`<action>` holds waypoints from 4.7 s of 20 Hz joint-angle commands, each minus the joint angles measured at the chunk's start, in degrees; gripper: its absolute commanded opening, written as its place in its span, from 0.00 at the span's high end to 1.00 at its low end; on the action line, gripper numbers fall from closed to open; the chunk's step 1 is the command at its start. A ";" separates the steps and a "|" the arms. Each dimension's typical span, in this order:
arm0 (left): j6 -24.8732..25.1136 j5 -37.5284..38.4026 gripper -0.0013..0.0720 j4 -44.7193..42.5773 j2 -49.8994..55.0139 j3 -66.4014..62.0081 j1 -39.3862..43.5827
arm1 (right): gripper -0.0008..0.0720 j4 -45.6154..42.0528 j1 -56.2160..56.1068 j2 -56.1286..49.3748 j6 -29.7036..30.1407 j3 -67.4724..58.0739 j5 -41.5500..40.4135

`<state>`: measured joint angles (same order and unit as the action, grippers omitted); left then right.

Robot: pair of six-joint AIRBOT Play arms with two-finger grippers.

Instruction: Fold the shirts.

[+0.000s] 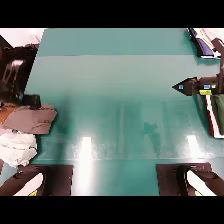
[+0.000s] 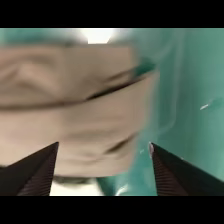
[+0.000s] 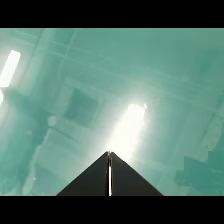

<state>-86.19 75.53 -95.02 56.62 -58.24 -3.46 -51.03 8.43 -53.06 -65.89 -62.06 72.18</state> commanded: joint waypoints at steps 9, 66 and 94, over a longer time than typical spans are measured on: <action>-5.77 -13.60 0.95 -1.57 -1.20 15.30 -4.55 | 0.96 0.04 -0.09 0.04 -0.04 0.02 -0.39; 13.64 -24.24 0.93 42.34 8.20 20.31 19.85 | 0.96 0.33 -0.09 0.04 -0.07 -12.46 3.15; 11.65 -12.20 0.95 37.83 17.49 10.01 19.30 | 0.96 0.98 -0.02 0.04 -0.09 1.16 8.98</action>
<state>-74.63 61.12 -57.41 74.78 -46.89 15.84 -49.21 8.36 -53.04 -66.00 -60.99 80.60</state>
